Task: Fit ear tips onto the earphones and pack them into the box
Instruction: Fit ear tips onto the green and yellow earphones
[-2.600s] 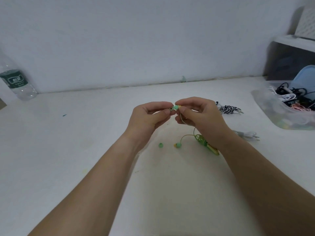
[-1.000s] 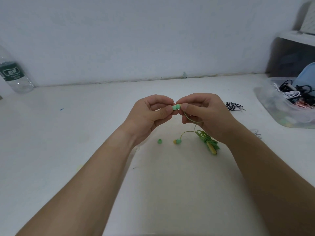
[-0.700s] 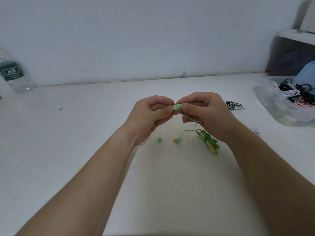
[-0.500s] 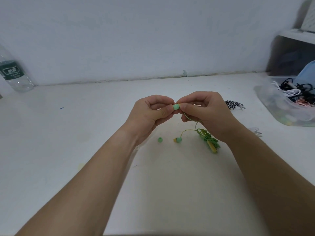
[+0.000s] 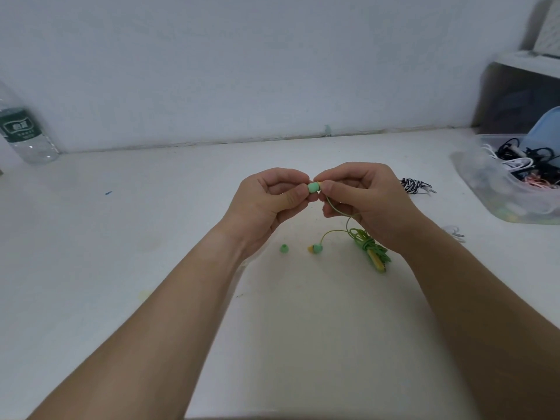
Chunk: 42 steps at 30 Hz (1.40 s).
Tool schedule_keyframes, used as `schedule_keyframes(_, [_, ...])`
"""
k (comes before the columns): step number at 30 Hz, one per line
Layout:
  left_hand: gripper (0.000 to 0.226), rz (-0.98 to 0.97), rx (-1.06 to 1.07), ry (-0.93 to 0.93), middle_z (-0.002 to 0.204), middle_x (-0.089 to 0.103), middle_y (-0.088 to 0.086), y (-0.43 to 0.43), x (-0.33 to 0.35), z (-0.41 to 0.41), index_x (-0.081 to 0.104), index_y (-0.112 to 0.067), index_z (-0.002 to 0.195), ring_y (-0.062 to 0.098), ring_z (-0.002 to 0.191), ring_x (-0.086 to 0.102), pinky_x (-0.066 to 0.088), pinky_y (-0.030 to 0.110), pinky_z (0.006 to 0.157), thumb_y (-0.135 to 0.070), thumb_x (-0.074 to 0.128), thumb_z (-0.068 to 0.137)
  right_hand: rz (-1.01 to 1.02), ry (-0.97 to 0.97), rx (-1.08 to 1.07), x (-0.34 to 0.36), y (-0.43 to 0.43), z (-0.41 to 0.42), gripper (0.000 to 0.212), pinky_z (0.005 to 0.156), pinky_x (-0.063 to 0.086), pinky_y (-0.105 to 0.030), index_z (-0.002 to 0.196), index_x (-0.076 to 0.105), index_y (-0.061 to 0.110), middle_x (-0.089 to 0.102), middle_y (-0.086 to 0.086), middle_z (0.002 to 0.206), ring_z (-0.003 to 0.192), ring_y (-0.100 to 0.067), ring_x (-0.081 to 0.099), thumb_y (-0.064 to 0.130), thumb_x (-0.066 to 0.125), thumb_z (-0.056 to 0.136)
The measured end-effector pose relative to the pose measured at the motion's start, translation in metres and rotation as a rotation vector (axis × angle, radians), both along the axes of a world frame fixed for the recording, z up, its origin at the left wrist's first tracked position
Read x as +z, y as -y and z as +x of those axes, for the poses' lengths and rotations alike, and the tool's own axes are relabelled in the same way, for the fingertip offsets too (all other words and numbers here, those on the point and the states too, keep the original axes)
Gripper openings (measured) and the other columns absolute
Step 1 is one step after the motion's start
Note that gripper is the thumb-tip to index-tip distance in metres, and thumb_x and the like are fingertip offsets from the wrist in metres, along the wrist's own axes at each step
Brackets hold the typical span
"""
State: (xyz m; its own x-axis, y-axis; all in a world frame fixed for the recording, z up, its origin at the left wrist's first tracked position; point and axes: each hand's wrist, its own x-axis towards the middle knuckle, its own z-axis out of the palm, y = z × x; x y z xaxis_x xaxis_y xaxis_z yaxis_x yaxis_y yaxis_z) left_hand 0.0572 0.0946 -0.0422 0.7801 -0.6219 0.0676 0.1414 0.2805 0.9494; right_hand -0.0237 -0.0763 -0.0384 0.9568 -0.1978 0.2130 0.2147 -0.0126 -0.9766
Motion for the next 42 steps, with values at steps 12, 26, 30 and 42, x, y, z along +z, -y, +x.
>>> schedule_keyframes(12, [0.016, 0.958, 0.095, 0.844, 0.079, 0.069, -0.019, -0.019, 0.004, 0.005, 0.072, -0.035, 0.081, -0.010, 0.069, 0.057, 0.043, 0.020, 0.066, -0.051, 0.074, 0.083, -0.595, -0.086, -0.320, -0.014, 0.006, 0.008, 0.008, 0.064, 0.046, -0.023, 0.082, 0.076, 0.025, 0.070, 0.011, 0.065, 0.061, -0.003, 0.059, 0.018, 0.074, 0.083])
schedule_keyframes(26, [0.011, 0.925, 0.063, 0.775, 0.082, 0.069, -0.018, -0.032, 0.000, 0.005, 0.073, -0.034, 0.082, -0.004, 0.063, 0.057, 0.043, 0.012, 0.061, -0.025, 0.079, 0.083, -1.057, -0.163, 0.046, 0.008, -0.004, -0.012, 0.025, 0.095, 0.036, -0.035, 0.089, 0.072, 0.047, 0.065, 0.024, 0.093, 0.092, -0.003, 0.055, 0.049, 0.081, 0.065])
schedule_keyframes(30, [0.014, 0.820, 0.160, 0.737, 0.082, 0.070, -0.016, -0.030, -0.002, 0.008, 0.073, -0.032, 0.083, -0.005, 0.061, 0.057, 0.039, 0.005, 0.058, -0.019, 0.079, 0.083, -1.092, -0.249, 0.103, 0.007, -0.004, -0.013, 0.016, 0.094, 0.032, -0.031, 0.086, 0.073, 0.045, 0.067, 0.023, 0.092, 0.089, -0.006, 0.057, 0.043, 0.080, 0.072])
schedule_keyframes(42, [0.021, 0.221, 0.113, 0.010, 0.091, 0.076, 0.009, -0.022, 0.000, 0.000, 0.073, -0.008, 0.094, 0.016, 0.082, 0.072, 0.055, 0.020, 0.075, 0.008, 0.075, 0.080, -0.424, -0.024, -0.018, -0.006, 0.000, -0.007, 0.009, 0.089, 0.054, -0.049, 0.097, 0.076, 0.015, 0.077, -0.006, 0.088, 0.094, -0.038, 0.068, 0.010, 0.070, 0.092])
